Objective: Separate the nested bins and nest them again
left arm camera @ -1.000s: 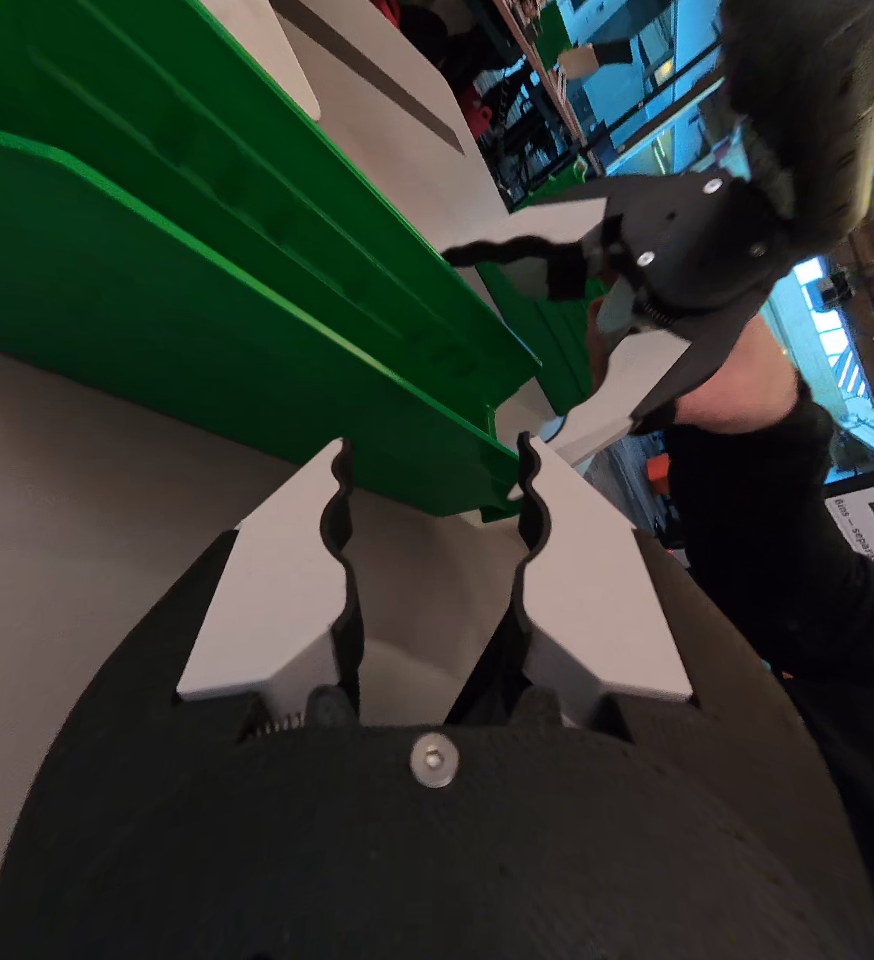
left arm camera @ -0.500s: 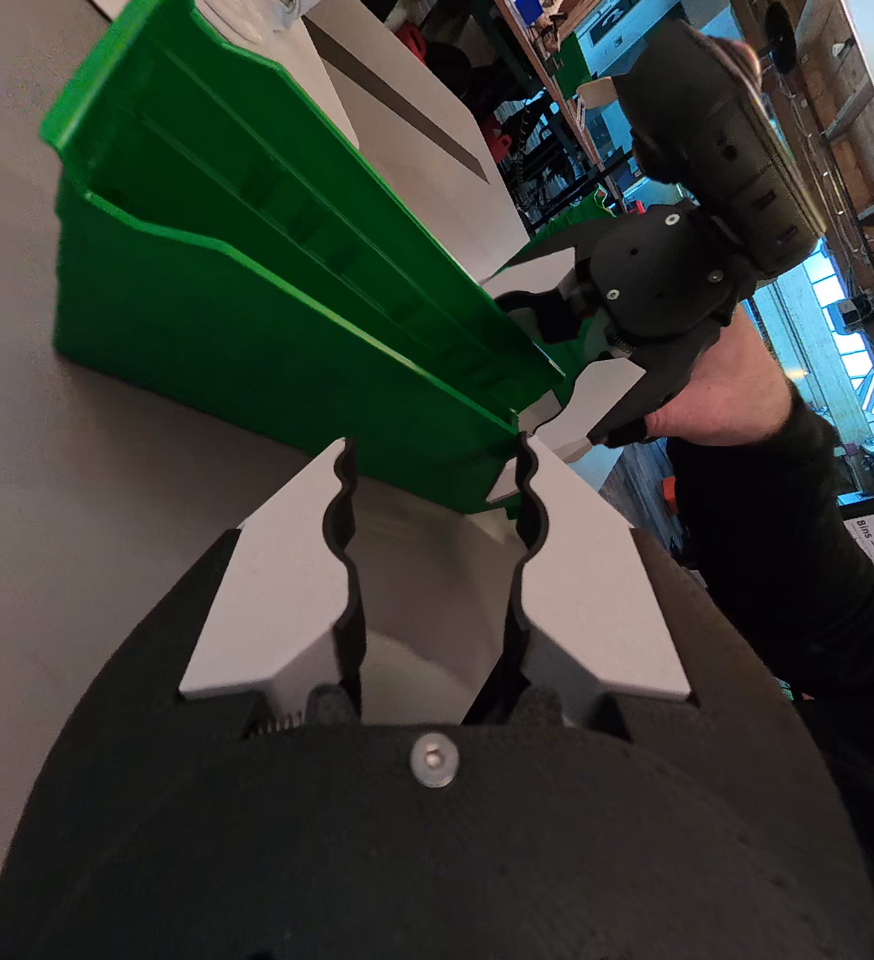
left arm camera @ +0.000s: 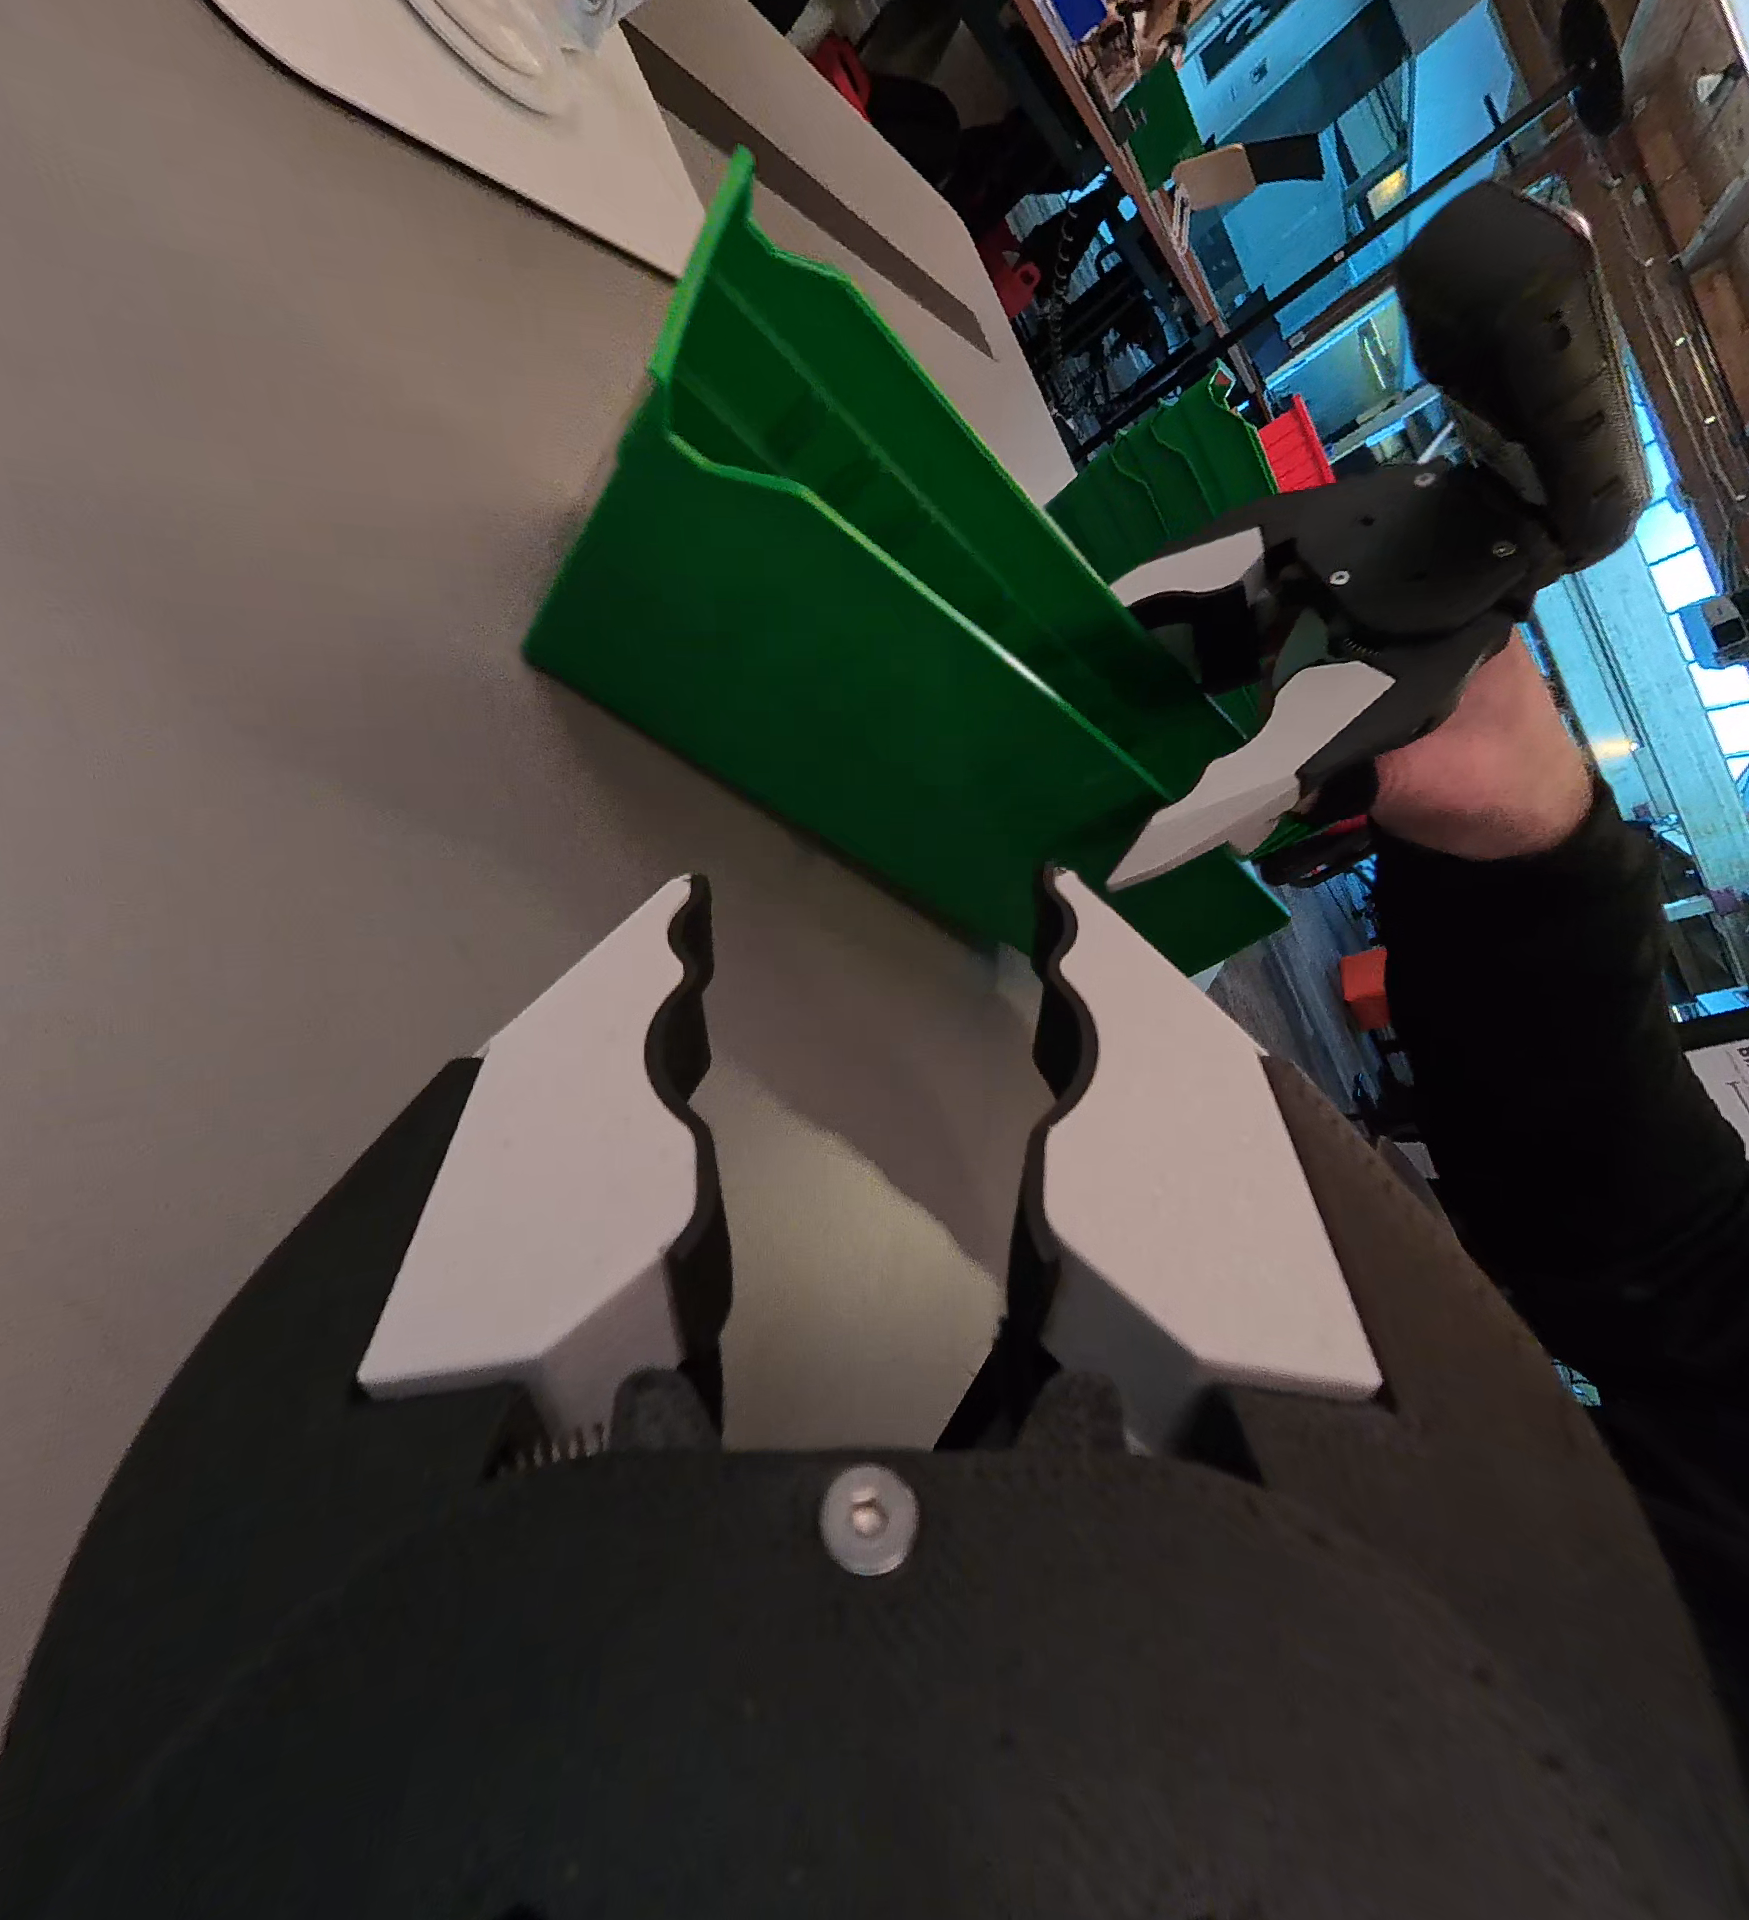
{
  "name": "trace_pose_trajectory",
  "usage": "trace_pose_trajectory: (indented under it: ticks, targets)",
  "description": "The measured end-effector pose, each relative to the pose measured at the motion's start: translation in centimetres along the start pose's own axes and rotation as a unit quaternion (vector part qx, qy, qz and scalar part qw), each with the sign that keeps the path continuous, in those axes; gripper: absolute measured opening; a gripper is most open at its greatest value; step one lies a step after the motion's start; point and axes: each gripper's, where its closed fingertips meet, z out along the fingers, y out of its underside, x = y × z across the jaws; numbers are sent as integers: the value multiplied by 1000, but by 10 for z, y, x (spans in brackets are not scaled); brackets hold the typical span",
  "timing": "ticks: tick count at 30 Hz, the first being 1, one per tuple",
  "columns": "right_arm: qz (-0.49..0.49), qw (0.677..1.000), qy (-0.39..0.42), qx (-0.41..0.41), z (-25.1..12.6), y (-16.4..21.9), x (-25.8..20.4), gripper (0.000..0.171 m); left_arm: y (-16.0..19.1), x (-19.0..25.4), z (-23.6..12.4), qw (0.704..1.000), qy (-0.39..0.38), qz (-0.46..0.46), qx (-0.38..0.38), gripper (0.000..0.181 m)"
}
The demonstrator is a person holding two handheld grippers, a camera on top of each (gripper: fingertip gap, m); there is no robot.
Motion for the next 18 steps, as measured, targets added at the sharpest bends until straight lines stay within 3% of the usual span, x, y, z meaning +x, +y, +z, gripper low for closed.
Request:
trace_pose_trajectory:
  ticks: [13, 18]
  targets:
    - [51, 998, 11, 43, -47, 42, 40, 107, 4, -1, 4, 1000, -2, 2, -8, 61]
    - [76, 994, 4, 82, -85, 52, 54, 107, 4, -2, 3, 1000, -3, 2, -9, 61]
